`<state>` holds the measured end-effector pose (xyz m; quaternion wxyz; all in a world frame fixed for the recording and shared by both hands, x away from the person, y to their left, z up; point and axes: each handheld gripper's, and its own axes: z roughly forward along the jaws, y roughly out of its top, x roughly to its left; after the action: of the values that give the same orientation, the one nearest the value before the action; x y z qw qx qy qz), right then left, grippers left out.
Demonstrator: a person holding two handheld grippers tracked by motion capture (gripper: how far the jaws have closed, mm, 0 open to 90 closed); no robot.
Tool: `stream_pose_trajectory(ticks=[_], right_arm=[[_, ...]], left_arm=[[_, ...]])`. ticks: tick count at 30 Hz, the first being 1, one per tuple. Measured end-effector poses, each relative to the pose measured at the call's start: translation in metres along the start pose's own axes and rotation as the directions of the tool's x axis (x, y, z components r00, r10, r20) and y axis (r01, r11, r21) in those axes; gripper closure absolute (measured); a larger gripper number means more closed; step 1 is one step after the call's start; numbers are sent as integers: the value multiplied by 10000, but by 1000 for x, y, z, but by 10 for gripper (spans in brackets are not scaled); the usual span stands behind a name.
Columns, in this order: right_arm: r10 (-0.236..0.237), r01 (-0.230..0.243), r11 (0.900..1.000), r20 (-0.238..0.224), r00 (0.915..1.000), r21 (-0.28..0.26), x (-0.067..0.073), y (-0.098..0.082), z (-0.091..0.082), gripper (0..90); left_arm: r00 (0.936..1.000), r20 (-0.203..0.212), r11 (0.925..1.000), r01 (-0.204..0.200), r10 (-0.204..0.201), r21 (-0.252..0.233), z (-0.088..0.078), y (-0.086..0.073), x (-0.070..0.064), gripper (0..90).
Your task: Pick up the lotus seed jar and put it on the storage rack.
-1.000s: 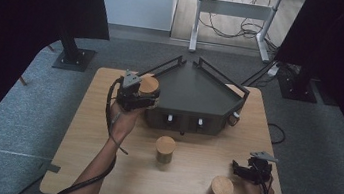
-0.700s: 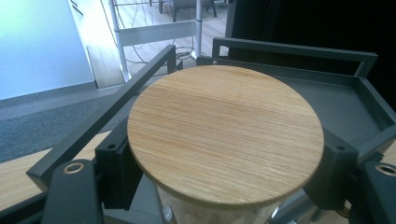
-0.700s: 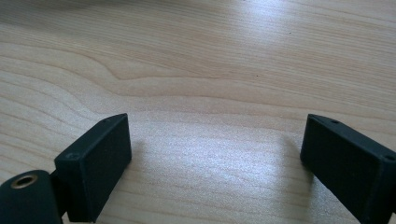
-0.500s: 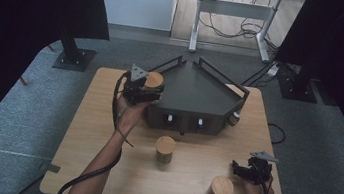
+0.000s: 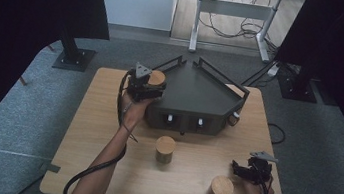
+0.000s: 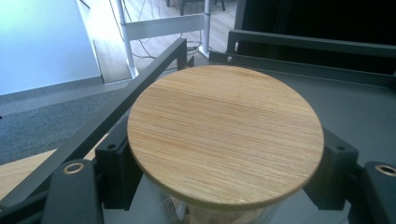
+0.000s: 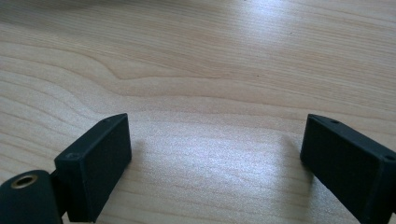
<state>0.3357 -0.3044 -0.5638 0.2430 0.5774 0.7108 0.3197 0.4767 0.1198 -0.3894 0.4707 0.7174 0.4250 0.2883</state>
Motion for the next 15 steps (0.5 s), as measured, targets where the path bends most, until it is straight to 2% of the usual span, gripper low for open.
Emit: stream_pose_trajectory(ticks=[15], right_arm=[[1, -1, 10000, 3, 10000, 3, 0, 0, 0, 80]], left_arm=[[9999, -131, 9996, 105, -102, 260, 17, -10, -1, 259]])
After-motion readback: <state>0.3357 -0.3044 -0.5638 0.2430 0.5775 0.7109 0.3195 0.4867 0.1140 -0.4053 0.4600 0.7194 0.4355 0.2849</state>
